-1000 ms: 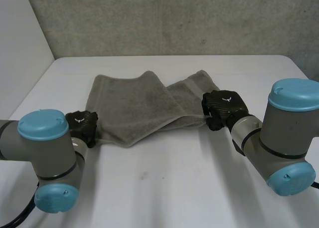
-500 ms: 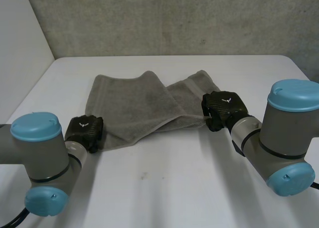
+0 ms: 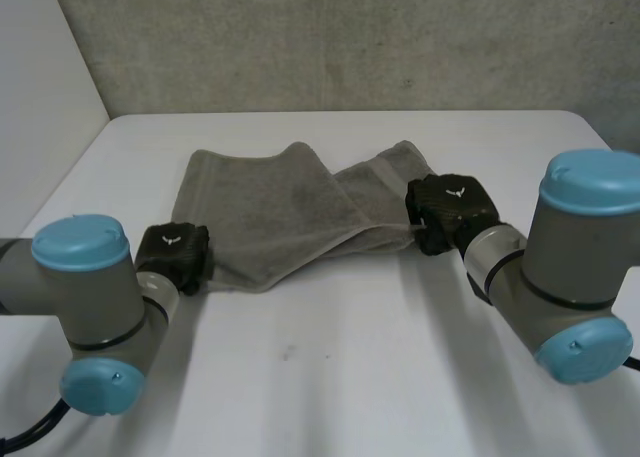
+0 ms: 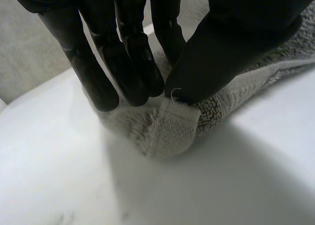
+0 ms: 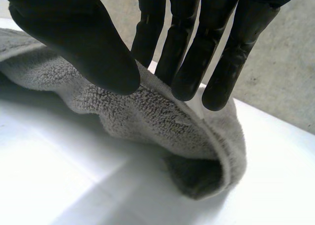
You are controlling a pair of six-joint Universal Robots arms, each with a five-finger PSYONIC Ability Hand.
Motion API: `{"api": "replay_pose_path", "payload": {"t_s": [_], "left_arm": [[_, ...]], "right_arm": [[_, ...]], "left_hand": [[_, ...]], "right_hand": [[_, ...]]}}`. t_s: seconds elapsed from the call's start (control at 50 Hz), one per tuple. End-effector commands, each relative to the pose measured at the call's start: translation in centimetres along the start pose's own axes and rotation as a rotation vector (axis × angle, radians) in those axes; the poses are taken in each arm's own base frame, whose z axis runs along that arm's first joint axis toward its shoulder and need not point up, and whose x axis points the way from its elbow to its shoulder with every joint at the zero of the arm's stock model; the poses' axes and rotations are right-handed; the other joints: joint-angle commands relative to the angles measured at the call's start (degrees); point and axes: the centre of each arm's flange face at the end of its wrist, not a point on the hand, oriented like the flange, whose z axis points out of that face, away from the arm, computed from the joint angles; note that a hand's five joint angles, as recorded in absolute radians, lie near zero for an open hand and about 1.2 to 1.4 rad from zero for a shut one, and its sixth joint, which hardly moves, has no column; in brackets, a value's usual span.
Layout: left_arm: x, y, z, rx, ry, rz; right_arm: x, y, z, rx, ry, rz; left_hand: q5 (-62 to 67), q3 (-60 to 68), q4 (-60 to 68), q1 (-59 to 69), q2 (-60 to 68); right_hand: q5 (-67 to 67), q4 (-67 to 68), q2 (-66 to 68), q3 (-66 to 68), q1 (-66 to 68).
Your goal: Fold the towel.
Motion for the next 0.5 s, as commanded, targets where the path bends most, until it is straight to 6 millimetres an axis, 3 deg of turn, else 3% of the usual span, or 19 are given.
{"api": "replay_pose_path", "payload": {"t_s": [0.02,0.06,0.08,0.12,0.18,0.24,0.34,0.48,0.5], "left_arm": [[-1.8,-5.4,-2.1,0.118,-0.038,0.015],[-2.6,-8.2,-4.2,0.171,-0.052,0.023],[-2.6,-8.2,-4.2,0.171,-0.052,0.023],[-3.1,-9.7,-6.3,0.172,-0.048,0.03],[-3.4,-10.5,-7.4,0.171,-0.047,0.036],[-3.6,-10.9,-9.1,0.129,-0.03,0.061],[-3.6,-9.5,-9.8,0.031,0.022,0.083],[-2.6,-6.1,-8.3,-0.052,0.082,0.073],[-1.9,-5.4,-7.8,-0.06,0.105,0.067]], "right_arm": [[1.3,-3.4,-1.3,-0.025,0.019,-0.096],[1.7,-5.1,-2.8,-0.051,0.019,-0.205],[1.7,-5.1,-2.8,-0.051,0.019,-0.206],[1.7,-6.2,-4.2,-0.066,0.018,-0.32],[1.6,-6.8,-4.8,-0.058,0.021,-0.372],[1.5,-8.5,-6.7,-0.018,0.035,-0.469],[1.0,-8.3,-8.4,-0.073,0.0,-0.525],[0.7,-7.0,-8.0,-0.126,-0.029,-0.54],[0.6,-6.6,-7.2,-0.126,-0.032,-0.536]], "left_hand": [[11.4,10.59,10.55,12.66,10.5],[11.4,10.59,10.55,12.66,10.5],[11.4,10.59,10.55,12.66,10.5],[11.4,10.59,10.55,12.66,10.5],[11.4,10.59,10.55,12.66,10.5],[11.4,10.59,10.55,12.66,10.5],[11.4,10.59,10.55,12.66,10.5],[11.4,10.59,10.55,12.66,10.5],[-7.23,-8.04,-8.08,-5.97,-8.13]], "right_hand": [[13.36,11.57,12.37,12.05,24.1],[13.36,11.57,12.37,12.05,24.1],[13.36,11.57,12.37,12.05,24.1],[13.36,11.57,12.37,12.05,24.1],[13.36,11.57,12.37,12.05,24.1],[13.36,11.57,12.37,12.05,24.1],[13.36,11.57,12.37,12.05,24.1],[13.36,11.57,12.37,12.05,24.1],[13.36,11.57,12.37,12.05,24.1]]}}
